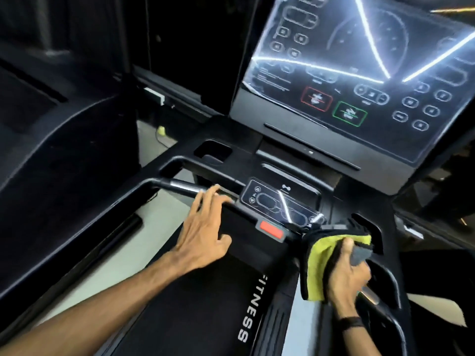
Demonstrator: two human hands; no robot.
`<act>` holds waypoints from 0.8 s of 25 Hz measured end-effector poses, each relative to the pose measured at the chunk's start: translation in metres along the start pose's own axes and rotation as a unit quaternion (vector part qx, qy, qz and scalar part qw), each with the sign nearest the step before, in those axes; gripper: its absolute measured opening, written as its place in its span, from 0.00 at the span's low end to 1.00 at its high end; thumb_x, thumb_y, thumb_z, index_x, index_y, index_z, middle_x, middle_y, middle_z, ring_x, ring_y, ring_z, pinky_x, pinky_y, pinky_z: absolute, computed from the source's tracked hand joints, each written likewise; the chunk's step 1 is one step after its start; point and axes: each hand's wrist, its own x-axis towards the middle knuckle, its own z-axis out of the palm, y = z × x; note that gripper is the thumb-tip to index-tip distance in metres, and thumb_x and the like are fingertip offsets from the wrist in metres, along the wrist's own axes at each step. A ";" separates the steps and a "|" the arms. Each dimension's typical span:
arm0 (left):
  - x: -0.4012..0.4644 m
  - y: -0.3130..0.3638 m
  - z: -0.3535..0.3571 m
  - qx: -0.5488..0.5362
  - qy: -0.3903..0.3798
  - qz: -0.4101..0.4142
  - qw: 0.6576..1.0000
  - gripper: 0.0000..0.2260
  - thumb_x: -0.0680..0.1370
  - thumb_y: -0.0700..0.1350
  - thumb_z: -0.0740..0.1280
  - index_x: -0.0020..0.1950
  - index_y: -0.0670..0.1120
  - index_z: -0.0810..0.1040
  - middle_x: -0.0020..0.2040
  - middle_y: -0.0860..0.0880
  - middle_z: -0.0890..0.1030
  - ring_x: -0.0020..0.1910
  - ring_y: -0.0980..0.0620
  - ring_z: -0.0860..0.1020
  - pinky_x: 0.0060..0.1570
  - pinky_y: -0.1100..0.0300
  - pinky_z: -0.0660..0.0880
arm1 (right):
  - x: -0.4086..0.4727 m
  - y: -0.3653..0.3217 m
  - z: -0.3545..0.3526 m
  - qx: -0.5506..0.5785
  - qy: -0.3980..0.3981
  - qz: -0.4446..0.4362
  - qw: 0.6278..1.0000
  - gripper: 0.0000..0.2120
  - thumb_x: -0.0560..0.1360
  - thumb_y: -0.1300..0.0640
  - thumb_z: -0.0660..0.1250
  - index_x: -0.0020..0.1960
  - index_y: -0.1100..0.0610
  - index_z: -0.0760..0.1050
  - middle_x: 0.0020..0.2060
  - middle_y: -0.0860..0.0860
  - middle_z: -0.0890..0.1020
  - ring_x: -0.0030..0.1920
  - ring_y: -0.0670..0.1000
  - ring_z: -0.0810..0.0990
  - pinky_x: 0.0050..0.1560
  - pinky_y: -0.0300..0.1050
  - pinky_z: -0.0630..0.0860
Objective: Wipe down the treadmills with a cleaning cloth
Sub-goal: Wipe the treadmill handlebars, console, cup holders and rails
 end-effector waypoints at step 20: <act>-0.095 -0.205 -0.115 0.142 0.144 -0.364 0.909 0.22 0.82 0.54 0.57 0.67 0.40 0.72 0.72 0.37 0.69 0.77 0.44 0.62 0.79 0.43 0.46 | -0.185 -0.196 0.273 0.084 -0.440 -0.355 0.820 0.28 0.71 0.24 0.62 0.41 0.50 0.74 0.36 0.41 0.81 0.38 0.44 0.78 0.42 0.42 0.75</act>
